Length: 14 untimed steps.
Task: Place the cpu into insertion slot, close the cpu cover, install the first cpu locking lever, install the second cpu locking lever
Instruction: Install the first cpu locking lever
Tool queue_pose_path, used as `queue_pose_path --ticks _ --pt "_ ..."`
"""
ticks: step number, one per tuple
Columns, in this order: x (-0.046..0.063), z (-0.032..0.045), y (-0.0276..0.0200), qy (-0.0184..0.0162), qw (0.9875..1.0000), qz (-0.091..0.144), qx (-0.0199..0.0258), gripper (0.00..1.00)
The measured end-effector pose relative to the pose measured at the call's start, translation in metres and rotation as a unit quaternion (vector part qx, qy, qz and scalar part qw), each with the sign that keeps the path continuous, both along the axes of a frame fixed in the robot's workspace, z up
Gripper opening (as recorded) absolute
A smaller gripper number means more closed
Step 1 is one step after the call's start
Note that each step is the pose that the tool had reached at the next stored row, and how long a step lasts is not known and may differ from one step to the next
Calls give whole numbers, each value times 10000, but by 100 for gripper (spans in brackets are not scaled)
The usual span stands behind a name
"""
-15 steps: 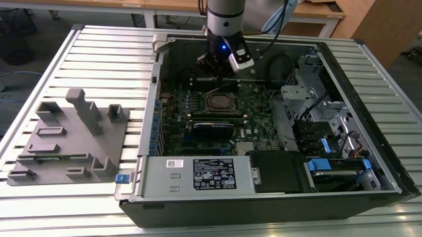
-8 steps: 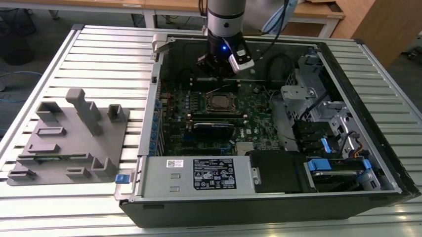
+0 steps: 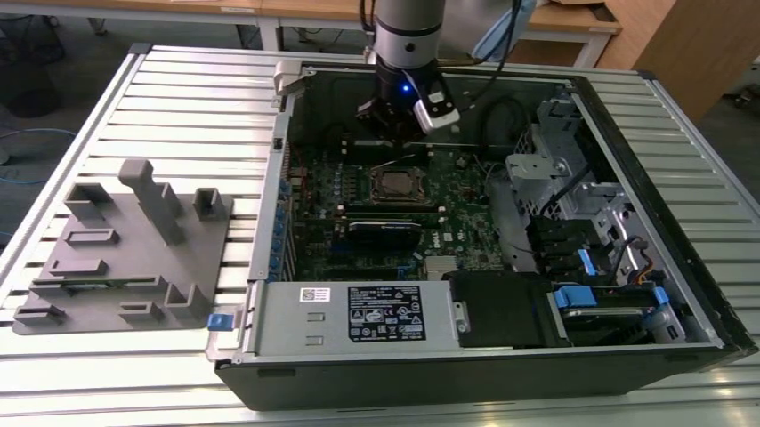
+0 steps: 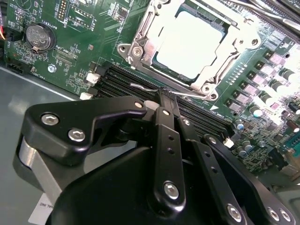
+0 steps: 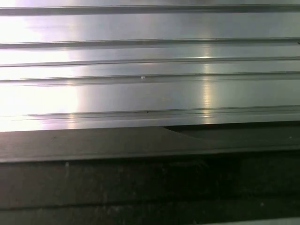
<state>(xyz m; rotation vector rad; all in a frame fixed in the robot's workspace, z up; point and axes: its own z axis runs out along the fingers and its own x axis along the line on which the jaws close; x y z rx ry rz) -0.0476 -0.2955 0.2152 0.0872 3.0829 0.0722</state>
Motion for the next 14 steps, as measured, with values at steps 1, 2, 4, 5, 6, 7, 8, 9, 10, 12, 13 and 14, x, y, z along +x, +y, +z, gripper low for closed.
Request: queue_pose_path --ticks 1,2,4,5,6,7,8,9,10,12,13,14 --pt "5 -5 0 0 10000 0 0 11" --pt "9 -10 0 0 10000 0 0 11" --pt "14 -25 0 0 10000 0 0 11" --pt "16 -34 0 0 10000 0 0 11" --pt "18 -42 0 0 10000 0 -1 11" --pt "18 -47 0 1 10000 0 -1 11" --pt "18 -48 0 1 10000 0 -1 11" --pt "18 -48 0 1 10000 0 -2 11" --pt "18 -48 0 1 10000 0 -2 11" --pt "18 -50 0 0 10000 0 -1 11" --pt "19 -55 1 -1 10000 0 2 11" --pt "19 -60 1 -1 10000 0 1 11"
